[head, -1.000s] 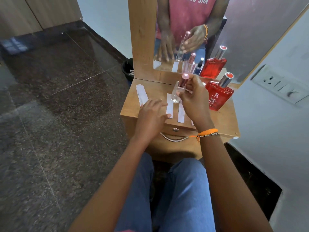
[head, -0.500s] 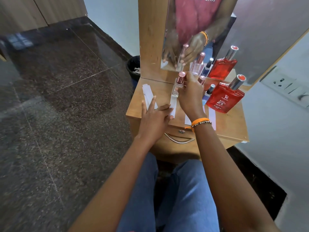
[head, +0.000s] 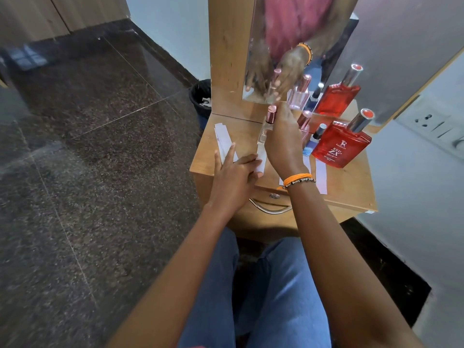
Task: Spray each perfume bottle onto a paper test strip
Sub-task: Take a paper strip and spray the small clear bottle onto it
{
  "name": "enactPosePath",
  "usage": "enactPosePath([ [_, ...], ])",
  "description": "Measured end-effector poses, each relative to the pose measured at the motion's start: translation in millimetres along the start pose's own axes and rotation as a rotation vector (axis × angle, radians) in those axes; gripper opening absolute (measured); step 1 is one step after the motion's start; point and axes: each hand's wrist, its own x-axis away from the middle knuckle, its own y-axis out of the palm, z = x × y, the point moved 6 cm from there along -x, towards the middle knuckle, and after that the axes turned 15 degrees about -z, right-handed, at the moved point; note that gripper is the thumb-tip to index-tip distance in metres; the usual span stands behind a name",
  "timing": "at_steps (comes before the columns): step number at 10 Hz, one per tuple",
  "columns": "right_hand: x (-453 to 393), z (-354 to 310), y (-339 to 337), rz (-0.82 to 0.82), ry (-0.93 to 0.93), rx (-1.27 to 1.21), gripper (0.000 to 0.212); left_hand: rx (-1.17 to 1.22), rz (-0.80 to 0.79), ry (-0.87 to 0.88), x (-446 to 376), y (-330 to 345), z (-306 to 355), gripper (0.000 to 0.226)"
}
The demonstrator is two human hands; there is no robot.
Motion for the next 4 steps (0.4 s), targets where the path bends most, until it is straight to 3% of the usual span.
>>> enactPosePath([
  [2,2.1,-4.0,-0.3,-0.013,0.007,0.014,0.073,0.008,0.003,-0.003,-0.5,0.2,0.5,0.035],
  [4,20.7,-10.5,-17.0,0.082,-0.027,0.028,0.078,0.031,0.010,-0.009,0.0,-0.1,1.5,0.036],
])
